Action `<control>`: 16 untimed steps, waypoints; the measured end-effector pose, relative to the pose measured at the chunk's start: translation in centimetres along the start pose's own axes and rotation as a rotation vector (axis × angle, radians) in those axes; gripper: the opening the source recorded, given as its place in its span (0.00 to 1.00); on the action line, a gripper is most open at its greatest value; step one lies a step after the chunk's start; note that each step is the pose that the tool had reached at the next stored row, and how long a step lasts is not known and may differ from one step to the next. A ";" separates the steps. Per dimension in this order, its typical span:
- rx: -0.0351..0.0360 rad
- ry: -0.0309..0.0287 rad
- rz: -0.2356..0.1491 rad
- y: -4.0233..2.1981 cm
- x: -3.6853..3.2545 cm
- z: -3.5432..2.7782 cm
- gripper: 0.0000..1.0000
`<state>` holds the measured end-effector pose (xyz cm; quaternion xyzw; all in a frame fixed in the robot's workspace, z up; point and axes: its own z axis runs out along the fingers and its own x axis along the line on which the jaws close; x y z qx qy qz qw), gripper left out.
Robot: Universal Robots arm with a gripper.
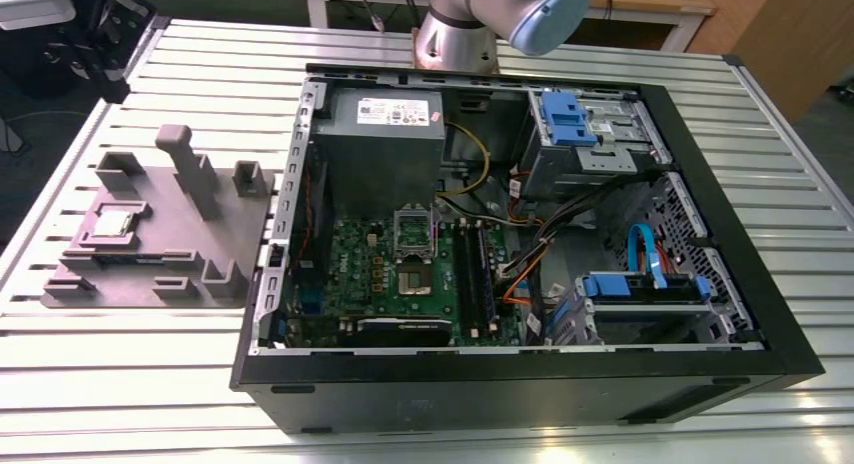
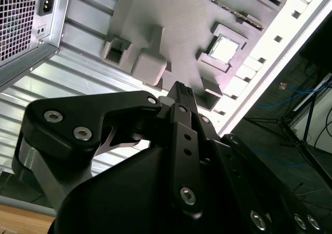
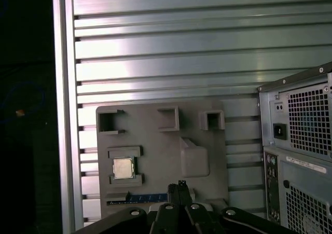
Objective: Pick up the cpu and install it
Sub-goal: 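Reach for the cpu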
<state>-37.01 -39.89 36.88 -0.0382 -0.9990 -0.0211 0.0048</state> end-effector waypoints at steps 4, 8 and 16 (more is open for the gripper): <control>0.0001 0.0001 0.000 -0.04 0.44 0.04 0.10; 0.0001 0.0001 0.000 -0.07 0.79 0.09 0.10; 0.0001 0.0009 0.000 -0.09 1.07 0.19 0.10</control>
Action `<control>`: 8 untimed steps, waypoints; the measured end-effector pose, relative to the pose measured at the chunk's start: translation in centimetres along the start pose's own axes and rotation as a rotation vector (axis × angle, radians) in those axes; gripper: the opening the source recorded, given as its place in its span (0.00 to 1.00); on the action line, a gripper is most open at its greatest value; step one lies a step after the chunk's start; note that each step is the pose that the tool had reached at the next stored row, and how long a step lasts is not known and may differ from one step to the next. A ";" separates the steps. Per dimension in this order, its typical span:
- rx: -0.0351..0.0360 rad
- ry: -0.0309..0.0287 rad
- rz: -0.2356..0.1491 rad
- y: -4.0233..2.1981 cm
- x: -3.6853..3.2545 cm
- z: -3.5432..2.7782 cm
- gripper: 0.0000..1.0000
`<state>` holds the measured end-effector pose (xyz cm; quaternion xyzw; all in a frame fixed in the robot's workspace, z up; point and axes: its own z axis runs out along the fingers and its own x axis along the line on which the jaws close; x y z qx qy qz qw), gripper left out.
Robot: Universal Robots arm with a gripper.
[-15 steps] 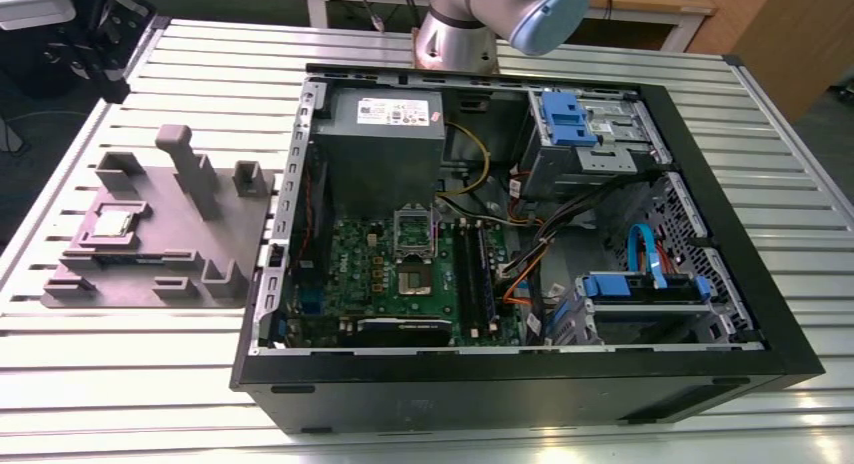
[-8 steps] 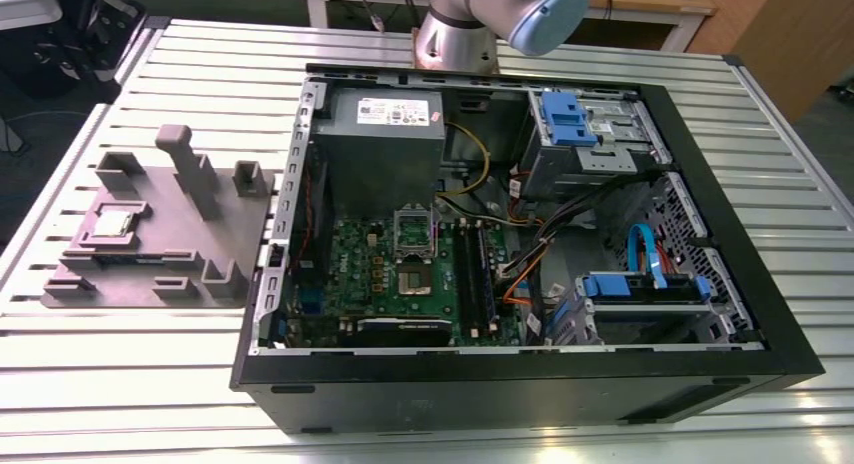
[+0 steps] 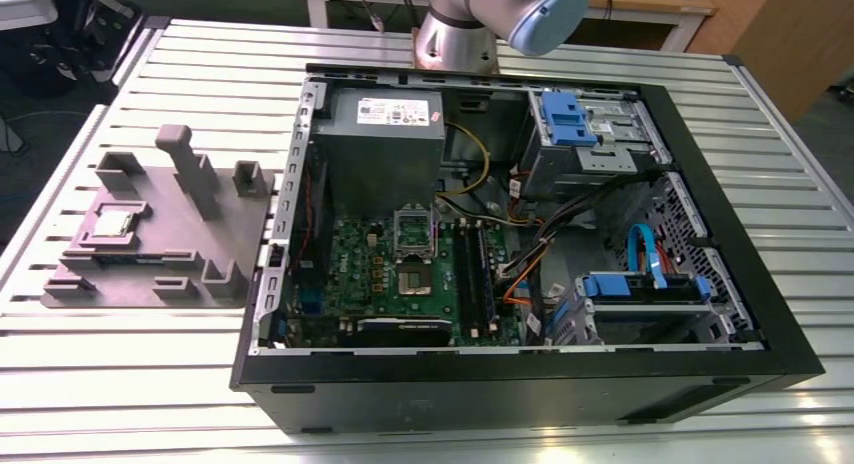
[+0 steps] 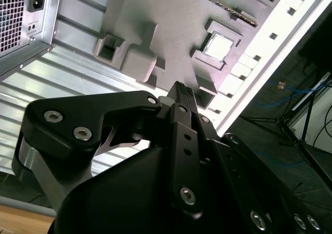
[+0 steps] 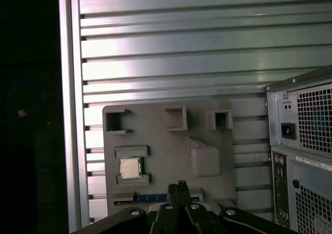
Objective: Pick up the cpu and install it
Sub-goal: 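Reach for the cpu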
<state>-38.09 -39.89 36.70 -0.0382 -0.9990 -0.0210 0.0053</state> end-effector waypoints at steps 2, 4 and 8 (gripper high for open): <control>0.0000 0.0002 0.000 -0.01 0.08 0.12 0.10; 0.0000 0.0006 0.000 -0.03 0.21 0.32 0.10; -0.0001 0.0005 0.000 -0.03 0.26 0.37 0.10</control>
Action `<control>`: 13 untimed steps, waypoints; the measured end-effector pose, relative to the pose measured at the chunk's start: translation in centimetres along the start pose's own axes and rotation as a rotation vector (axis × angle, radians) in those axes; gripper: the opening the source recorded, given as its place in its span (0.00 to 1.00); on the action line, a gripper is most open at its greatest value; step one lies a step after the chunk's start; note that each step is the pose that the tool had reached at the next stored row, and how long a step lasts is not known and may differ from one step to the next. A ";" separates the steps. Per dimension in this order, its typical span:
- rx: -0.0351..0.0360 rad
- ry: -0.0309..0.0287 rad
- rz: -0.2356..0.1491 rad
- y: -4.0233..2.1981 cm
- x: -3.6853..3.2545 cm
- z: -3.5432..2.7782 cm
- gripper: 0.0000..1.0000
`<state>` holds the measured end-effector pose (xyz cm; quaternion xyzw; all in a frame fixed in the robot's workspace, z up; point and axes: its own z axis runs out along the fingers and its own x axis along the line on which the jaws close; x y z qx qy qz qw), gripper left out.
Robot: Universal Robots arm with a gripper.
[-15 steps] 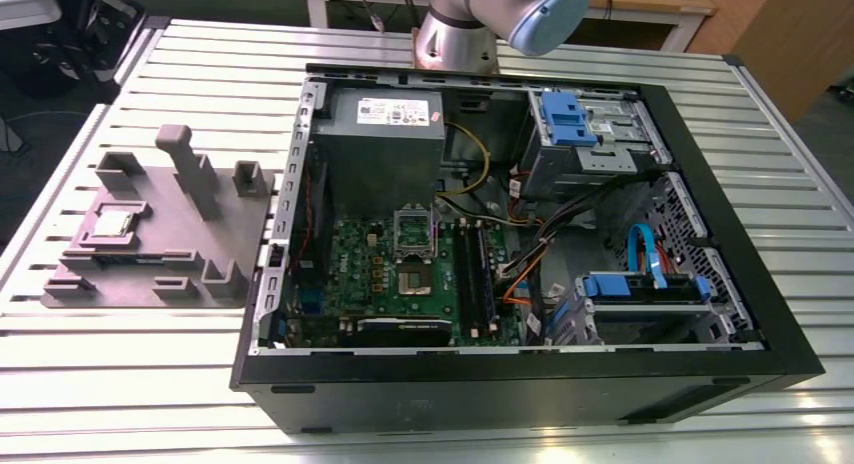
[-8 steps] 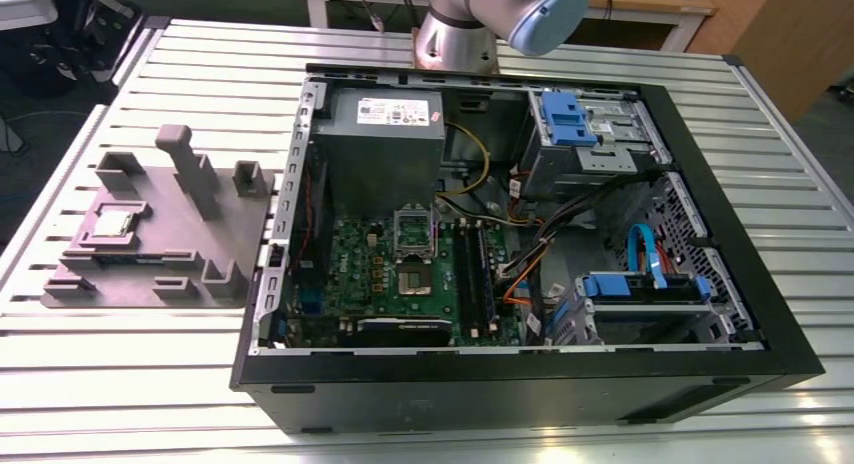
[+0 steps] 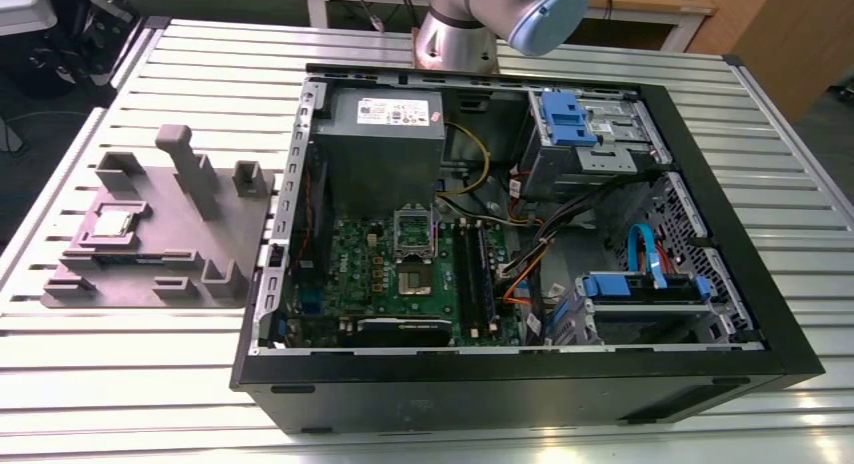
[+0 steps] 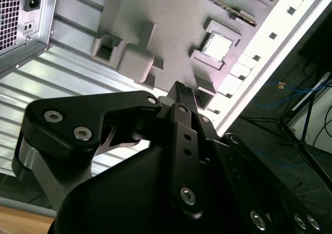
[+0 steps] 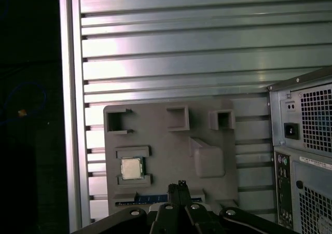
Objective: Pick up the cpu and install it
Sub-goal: 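Reach for the cpu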
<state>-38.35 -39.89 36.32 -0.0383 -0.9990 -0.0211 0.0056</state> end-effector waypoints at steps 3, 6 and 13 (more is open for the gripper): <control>0.0000 0.0002 0.000 -0.01 0.08 0.03 0.10; 0.0001 0.0002 0.000 -0.02 0.19 0.05 0.10; 0.0001 0.0002 0.000 -0.11 1.31 0.13 0.10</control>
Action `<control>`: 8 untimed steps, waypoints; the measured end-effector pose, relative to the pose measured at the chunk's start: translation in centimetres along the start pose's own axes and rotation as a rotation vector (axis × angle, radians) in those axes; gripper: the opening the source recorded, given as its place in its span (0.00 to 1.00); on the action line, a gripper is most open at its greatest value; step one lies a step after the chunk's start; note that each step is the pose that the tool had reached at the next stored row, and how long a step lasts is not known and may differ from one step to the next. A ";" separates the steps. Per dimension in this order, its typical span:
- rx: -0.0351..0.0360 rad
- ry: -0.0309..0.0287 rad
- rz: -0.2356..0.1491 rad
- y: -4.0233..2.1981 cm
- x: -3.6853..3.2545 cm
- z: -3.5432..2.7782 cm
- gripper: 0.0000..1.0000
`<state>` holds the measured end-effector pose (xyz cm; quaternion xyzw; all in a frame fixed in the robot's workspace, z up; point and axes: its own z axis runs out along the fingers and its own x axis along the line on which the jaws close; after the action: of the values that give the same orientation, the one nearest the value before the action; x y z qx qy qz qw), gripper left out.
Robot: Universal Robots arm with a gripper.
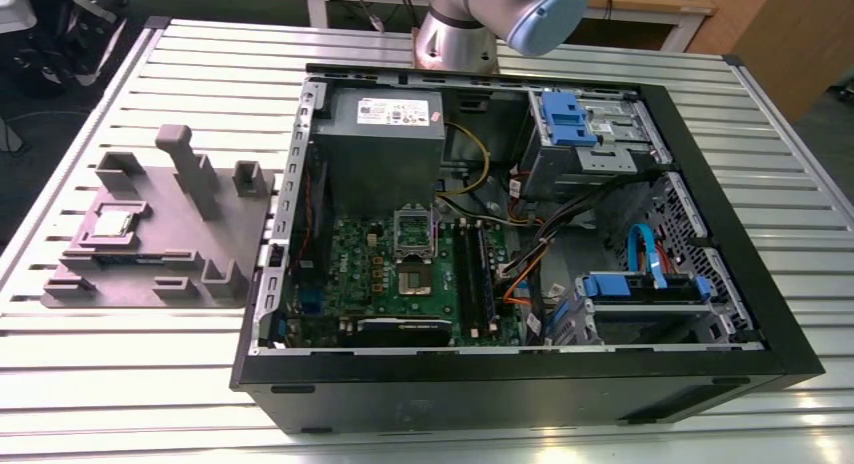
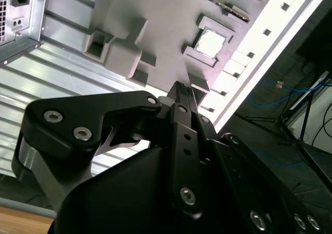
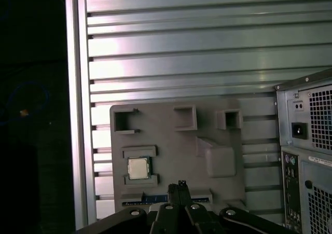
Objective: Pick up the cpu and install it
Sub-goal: 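Reach for the cpu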
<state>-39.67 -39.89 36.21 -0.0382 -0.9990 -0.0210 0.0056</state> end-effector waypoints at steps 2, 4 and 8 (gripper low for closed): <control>0.0000 0.0000 0.000 -0.04 0.49 0.04 0.10; 0.0001 0.0001 0.000 -0.08 1.05 0.08 0.10; 0.0001 0.0002 0.000 -0.15 1.88 0.17 0.10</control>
<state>-41.55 -39.89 36.06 -0.0383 -0.9990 -0.0210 0.0057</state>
